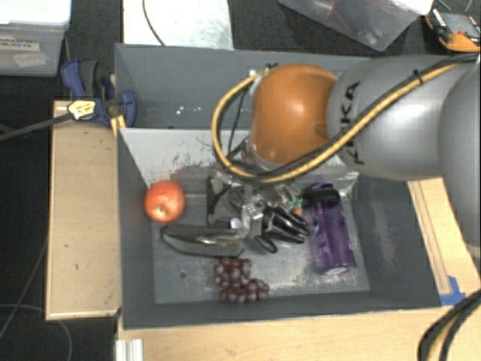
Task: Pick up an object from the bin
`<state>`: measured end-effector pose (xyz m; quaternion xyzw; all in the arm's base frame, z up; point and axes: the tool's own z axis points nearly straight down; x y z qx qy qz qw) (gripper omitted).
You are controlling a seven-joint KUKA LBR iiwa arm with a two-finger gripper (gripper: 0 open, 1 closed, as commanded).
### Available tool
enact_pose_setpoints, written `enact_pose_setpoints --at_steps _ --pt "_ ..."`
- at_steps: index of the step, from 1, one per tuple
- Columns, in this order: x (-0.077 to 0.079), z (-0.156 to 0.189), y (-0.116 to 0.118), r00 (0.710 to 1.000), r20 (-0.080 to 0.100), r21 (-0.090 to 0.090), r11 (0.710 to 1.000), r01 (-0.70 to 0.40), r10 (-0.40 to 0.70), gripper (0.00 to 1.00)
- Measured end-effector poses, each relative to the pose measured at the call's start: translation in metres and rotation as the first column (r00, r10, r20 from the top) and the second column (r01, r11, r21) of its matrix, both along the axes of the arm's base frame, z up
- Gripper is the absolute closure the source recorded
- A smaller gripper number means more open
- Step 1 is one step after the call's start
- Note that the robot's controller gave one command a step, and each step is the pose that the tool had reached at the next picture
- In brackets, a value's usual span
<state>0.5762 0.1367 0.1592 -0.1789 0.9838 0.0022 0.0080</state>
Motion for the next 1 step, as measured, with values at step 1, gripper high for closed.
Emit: enact_pose_setpoints --at_steps 1 --pt "0.0014 -0.0791 -0.0019 0.993 -0.010 0.000 0.993 0.118 -0.118 0.00"
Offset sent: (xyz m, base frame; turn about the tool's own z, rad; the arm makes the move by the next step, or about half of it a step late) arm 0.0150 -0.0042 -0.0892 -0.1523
